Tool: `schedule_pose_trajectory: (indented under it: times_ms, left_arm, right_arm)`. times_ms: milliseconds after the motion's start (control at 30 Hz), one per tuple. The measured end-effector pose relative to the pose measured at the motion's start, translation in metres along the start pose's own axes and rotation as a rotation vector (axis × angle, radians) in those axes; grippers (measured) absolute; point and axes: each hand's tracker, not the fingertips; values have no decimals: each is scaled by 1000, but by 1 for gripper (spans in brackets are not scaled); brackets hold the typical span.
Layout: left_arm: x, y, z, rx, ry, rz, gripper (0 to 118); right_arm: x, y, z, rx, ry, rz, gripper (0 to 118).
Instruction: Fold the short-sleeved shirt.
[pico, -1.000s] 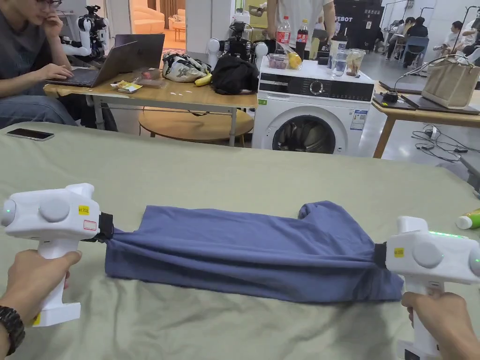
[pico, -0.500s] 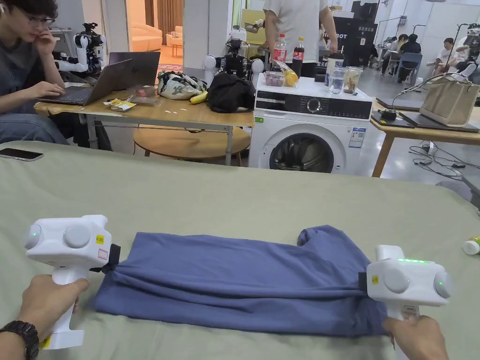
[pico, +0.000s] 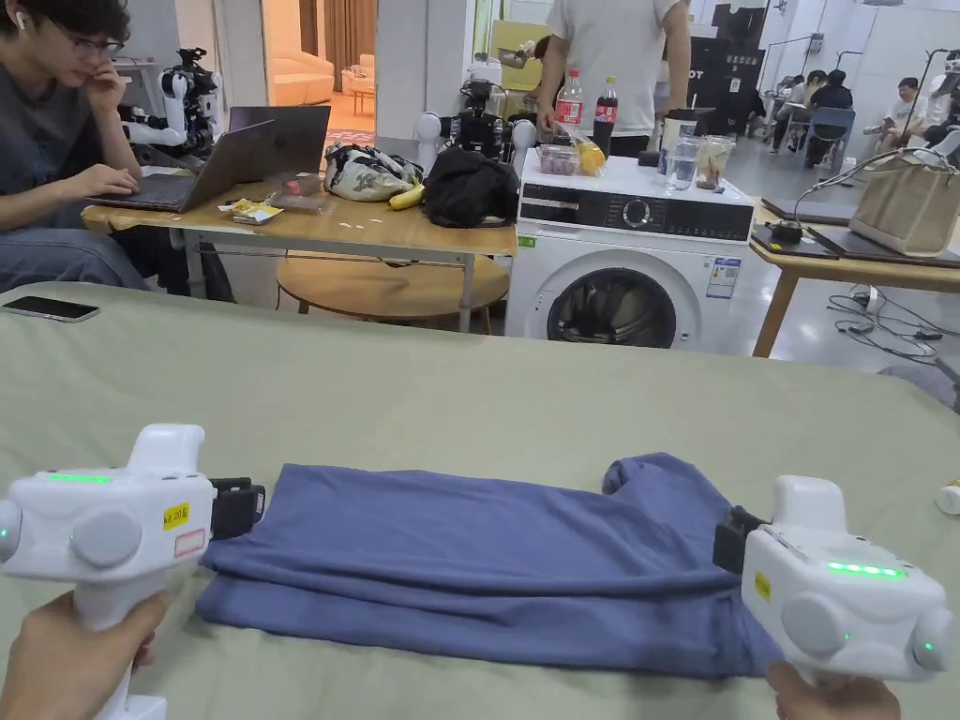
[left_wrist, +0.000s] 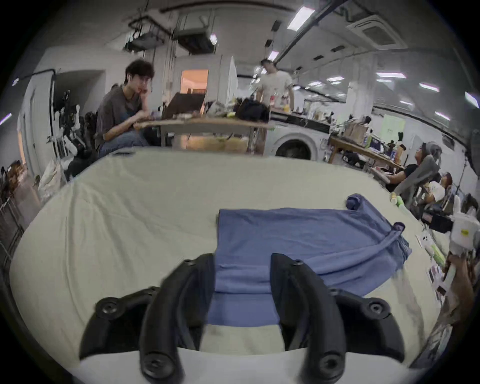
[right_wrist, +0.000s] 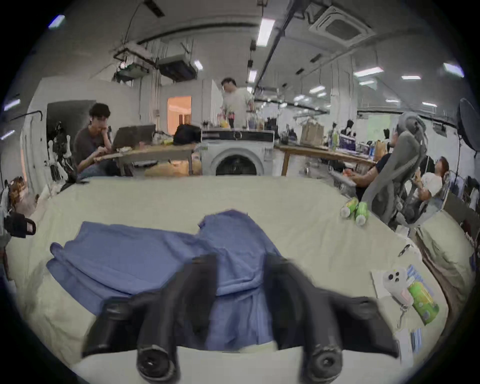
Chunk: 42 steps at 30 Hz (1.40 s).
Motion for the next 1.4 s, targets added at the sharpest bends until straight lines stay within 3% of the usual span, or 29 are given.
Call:
schedule_pose_trajectory:
  times_ms: [33, 67, 300, 567, 667, 767, 800, 933, 967, 1067, 1167, 1267, 1300, 1367, 1400]
  left_arm:
    - [5, -6, 9, 24, -9, -17, 15]
    - [9, -12, 14, 30, 0, -23, 0]
    - [2, -32, 20, -26, 24, -16, 0]
    - [-39, -9, -26, -301, -25, 156, 0]
    - [-42, -2, -52, -395, -52, 172, 7]
    - [-43, -2, -79, -489, -27, 188, 46]
    - [-42, -5, -88, -514, -9, 187, 51]
    - [-36, -24, -113, -659, 71, 151, 52]
    - [-32, -26, -110, -611, 54, 138, 52]
    - [-14, -28, -99, -575, 111, 99, 42]
    - [-7, -32, -96, -556, 77, 1, 5]
    - [-19, -29, -91, -564, 21, 48, 1]
    - [-21, -29, -87, -551, 12, 40, 0]
    - [-22, -27, -76, -510, 4, 23, 0]
    - [-21, -27, -70, -493, 3, 21, 0]
  right_arm:
    - [-3, -2, 7, 12, -1, -5, 3]
    - [-6, -5, 12, 17, -2, -2, 0]
    - [-21, -20, 47, 74, 7, 30, 0]
    - [-12, -29, 51, 37, -1, 30, 0]
    - [-8, -33, 50, 14, -9, 40, 0]
    - [-3, -38, 49, -5, -14, 48, 0]
    - [-2, -40, 49, -11, -16, 51, 0]
    - [5, -45, 49, -35, -23, 59, 0]
    - [7, -46, 49, -42, -23, 60, 0]
    - [15, -49, 45, -67, -27, 60, 0]
    - [26, -48, 33, -123, -20, 20, 0]
    - [43, -43, 14, -224, -14, -47, 0]
    - [50, -41, 6, -254, -4, -56, 15]
    - [60, -39, -9, -302, 10, -47, 59]
    - [64, -38, -20, -343, 9, -27, 68]
